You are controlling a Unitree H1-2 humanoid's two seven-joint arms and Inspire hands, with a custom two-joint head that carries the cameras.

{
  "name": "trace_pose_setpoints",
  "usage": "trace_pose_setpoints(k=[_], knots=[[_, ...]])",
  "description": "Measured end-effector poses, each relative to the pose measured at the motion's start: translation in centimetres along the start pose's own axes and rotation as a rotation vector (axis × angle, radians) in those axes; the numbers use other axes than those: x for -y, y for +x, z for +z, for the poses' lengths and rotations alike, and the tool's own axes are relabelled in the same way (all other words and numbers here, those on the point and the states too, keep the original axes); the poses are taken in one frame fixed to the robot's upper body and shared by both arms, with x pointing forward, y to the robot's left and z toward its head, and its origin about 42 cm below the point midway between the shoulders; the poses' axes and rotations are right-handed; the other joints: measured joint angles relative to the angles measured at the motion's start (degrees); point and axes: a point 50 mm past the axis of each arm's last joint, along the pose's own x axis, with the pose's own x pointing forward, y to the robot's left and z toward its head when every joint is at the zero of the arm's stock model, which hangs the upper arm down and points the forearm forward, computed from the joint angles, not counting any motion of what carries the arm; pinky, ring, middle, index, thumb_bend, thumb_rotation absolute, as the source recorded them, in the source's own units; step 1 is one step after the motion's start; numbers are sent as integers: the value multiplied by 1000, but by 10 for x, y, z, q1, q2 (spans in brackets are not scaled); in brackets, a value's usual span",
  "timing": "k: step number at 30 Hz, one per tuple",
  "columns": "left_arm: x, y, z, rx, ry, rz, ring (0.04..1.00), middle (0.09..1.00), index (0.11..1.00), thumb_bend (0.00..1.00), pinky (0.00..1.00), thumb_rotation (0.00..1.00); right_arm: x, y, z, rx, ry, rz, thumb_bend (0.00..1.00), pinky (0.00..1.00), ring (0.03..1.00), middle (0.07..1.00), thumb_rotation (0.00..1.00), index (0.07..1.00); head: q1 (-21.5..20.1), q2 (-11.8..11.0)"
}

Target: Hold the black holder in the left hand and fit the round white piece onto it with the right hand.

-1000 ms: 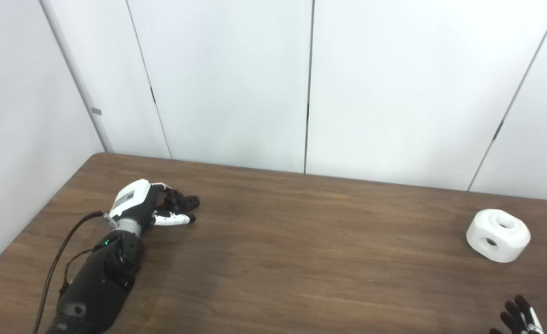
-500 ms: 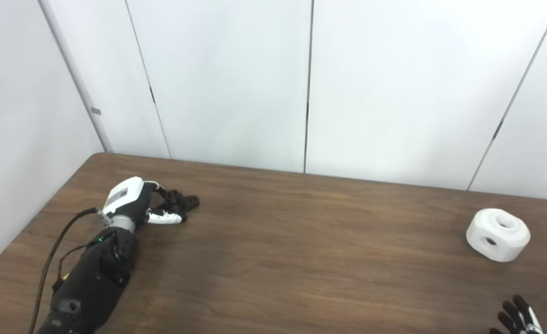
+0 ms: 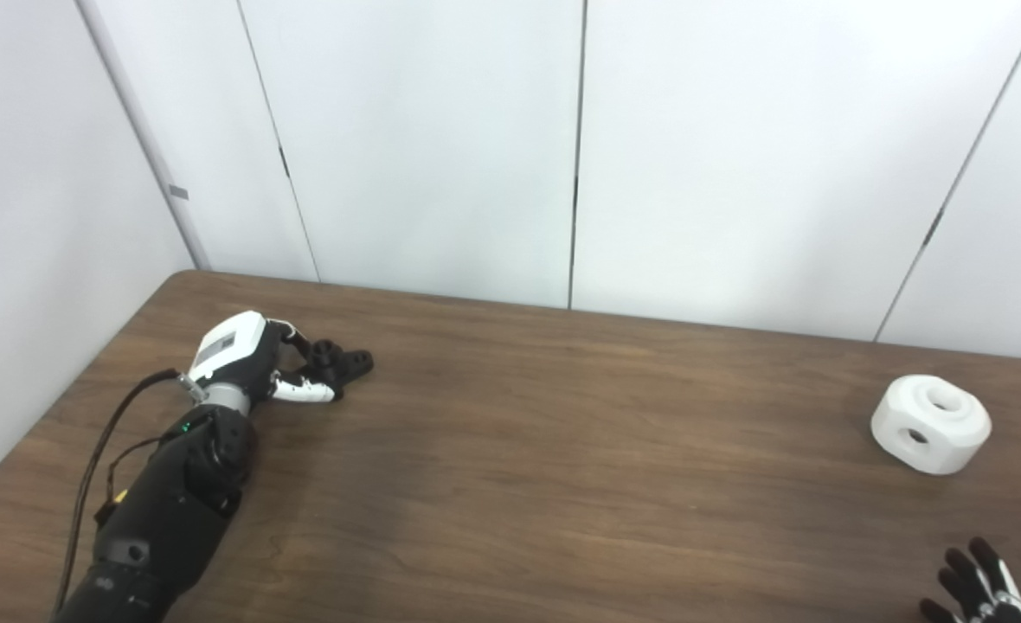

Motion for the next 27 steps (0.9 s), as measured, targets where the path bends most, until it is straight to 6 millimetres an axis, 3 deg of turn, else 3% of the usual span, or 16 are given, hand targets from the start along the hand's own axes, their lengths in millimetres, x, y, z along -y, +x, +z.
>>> trace_pose_setpoints(k=[9, 14, 15, 17, 27], knots=[[2, 1, 4, 15, 20, -20, 907, 817, 618, 812, 1000, 229, 2, -2, -1, -4, 2, -7, 661, 856, 943, 958, 1000, 998, -7, 1], [3, 1, 5, 17, 22, -24, 910, 811, 570, 809, 1000, 177, 3, -2, -1, -5, -3, -11, 659, 848, 934, 948, 1000, 987, -8, 2], [2, 1, 6, 17, 20, -23, 910, 809, 531, 670, 1000, 126, 3, -2, -1, -4, -2, -11, 658, 851, 936, 949, 1000, 986, -8, 3], [2, 1, 6, 17, 17, -23, 903, 795, 497, 555, 1000, 80, 3, -2, -1, -4, -1, -11, 656, 850, 938, 951, 1000, 989, -9, 3], [2, 1, 6, 33, -9, -29, 882, 752, 484, 522, 1000, 48, 4, -4, 0, -5, 5, -13, 660, 852, 940, 948, 1000, 987, -12, 4]])
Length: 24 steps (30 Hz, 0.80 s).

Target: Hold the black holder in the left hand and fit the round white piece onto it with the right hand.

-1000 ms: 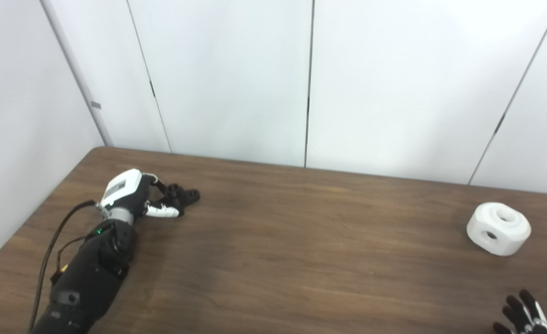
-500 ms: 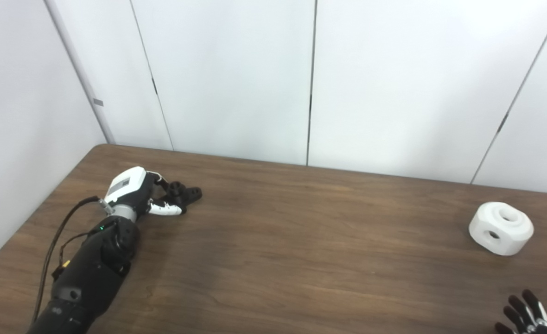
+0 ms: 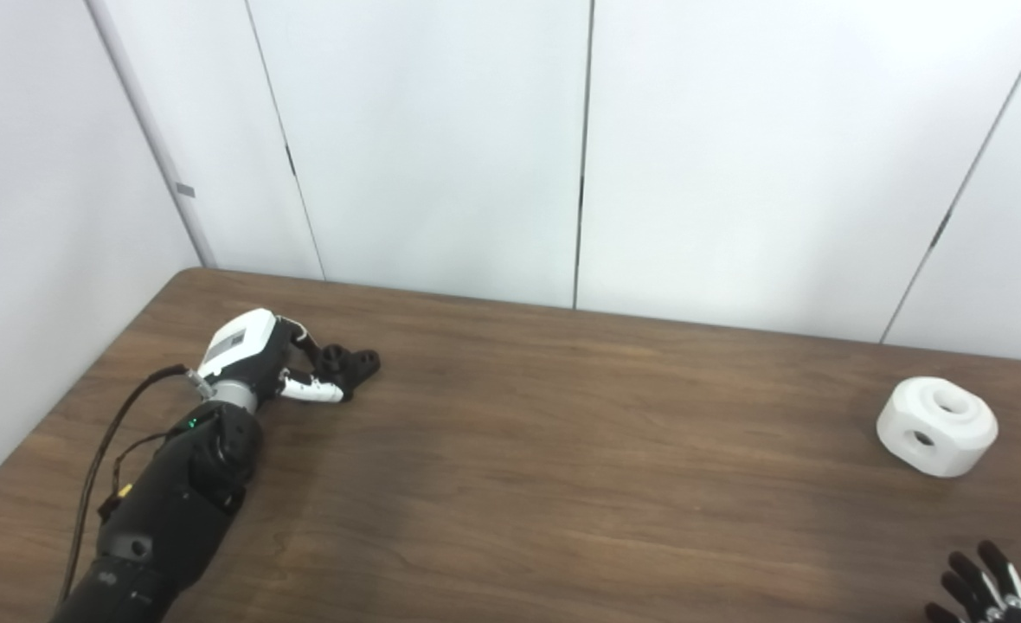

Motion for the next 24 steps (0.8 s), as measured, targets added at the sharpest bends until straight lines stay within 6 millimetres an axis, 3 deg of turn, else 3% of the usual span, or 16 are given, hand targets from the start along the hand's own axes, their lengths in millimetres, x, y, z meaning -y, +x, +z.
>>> trace_pose_setpoints(k=[13, 24], knots=[[3, -1, 0, 26, -18, -14, 902, 764, 486, 518, 923, 45, 1, 0, 0, -1, -1, -2, 674, 846, 922, 938, 1000, 972, -15, 2], [9, -25, 18, 93, -18, -81, 892, 777, 487, 516, 893, 46, 0, 1, 1, -9, -14, -3, 678, 819, 905, 919, 1000, 956, -34, 6]])
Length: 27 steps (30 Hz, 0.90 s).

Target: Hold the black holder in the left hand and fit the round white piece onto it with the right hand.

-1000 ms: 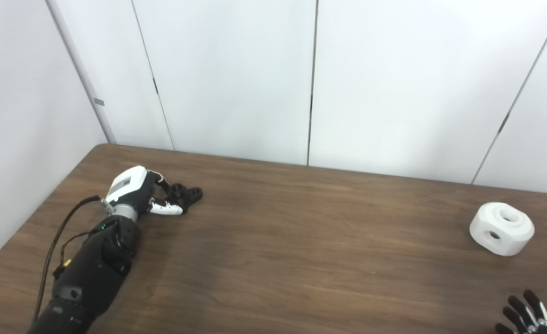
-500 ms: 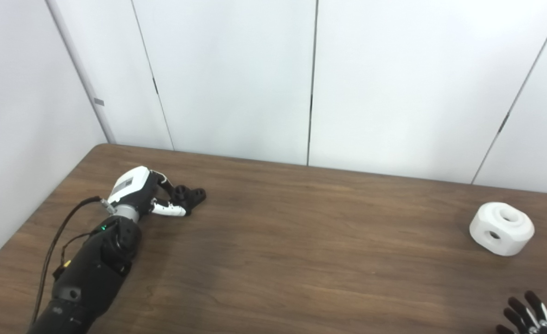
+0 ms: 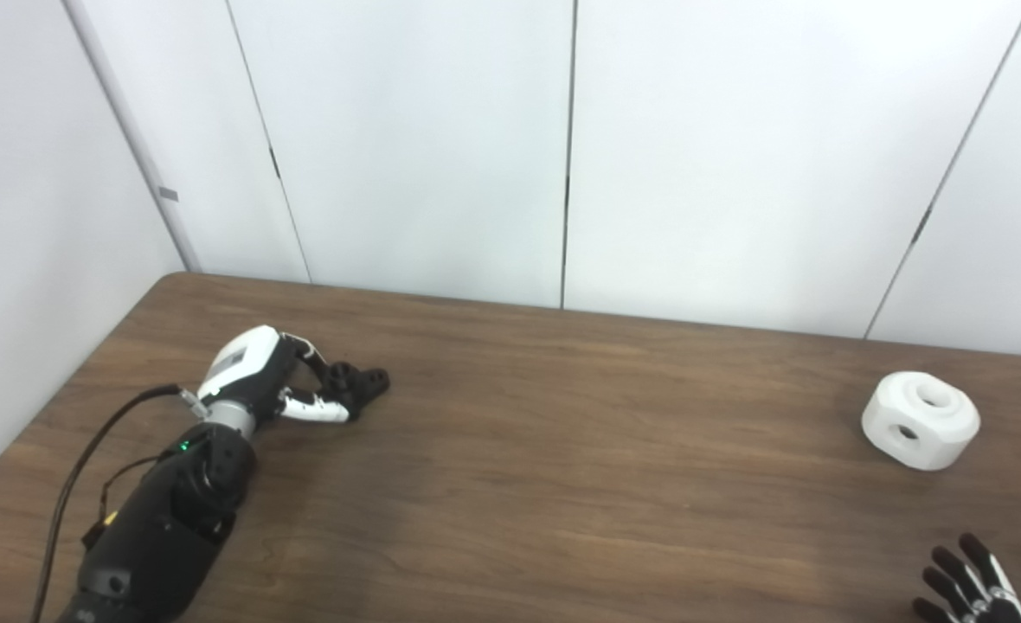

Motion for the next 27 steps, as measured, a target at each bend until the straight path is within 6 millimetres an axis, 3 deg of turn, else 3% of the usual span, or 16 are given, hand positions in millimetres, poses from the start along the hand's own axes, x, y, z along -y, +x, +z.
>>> trace_pose_setpoints(k=[9, 16, 27], knots=[[19, -24, 30, 107, 8, -56, 880, 777, 486, 519, 862, 48, -4, 3, 2, 6, -23, 9, 678, 803, 902, 925, 1000, 960, -25, 9], [34, -51, 47, 218, 36, -98, 864, 758, 485, 519, 900, 53, -11, 6, 6, 8, -35, 22, 674, 803, 896, 922, 1000, 958, -52, 22], [55, -101, 89, 462, 83, -86, 859, 764, 485, 519, 936, 54, -26, 14, 29, 27, -29, 38, 649, 833, 915, 934, 1000, 971, -91, 36]])
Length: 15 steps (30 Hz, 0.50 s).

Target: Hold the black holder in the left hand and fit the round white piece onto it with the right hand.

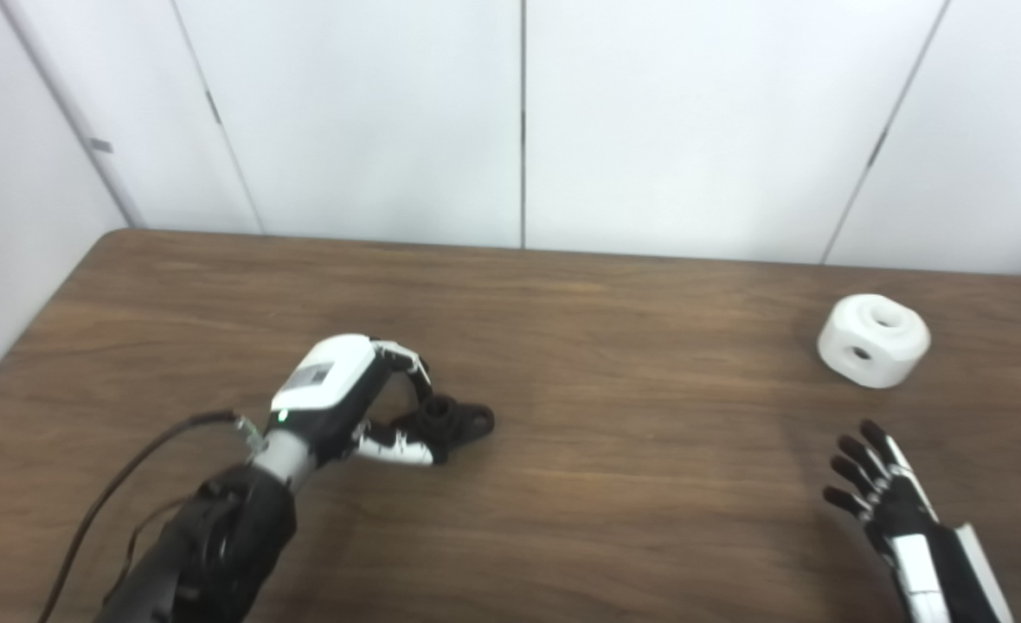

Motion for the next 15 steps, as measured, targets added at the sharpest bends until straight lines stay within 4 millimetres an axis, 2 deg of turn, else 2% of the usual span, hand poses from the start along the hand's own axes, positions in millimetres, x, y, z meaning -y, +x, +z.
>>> trace_pose_setpoints(k=[5, 11, 15], knots=[[20, -14, 30, 57, -21, -37, 854, 760, 485, 519, 934, 52, -1, 0, 11, 16, -7, -2, 638, 830, 920, 937, 1000, 975, -2, 10], [40, -27, 68, 113, -55, -89, 860, 763, 486, 518, 941, 52, 2, -2, 25, 9, -2, -8, 638, 825, 918, 938, 1000, 975, -3, 49], [51, -32, 91, 141, -48, -118, 862, 765, 486, 517, 944, 54, 5, -3, 33, -2, 10, -17, 657, 808, 912, 933, 998, 976, -1, 61]])
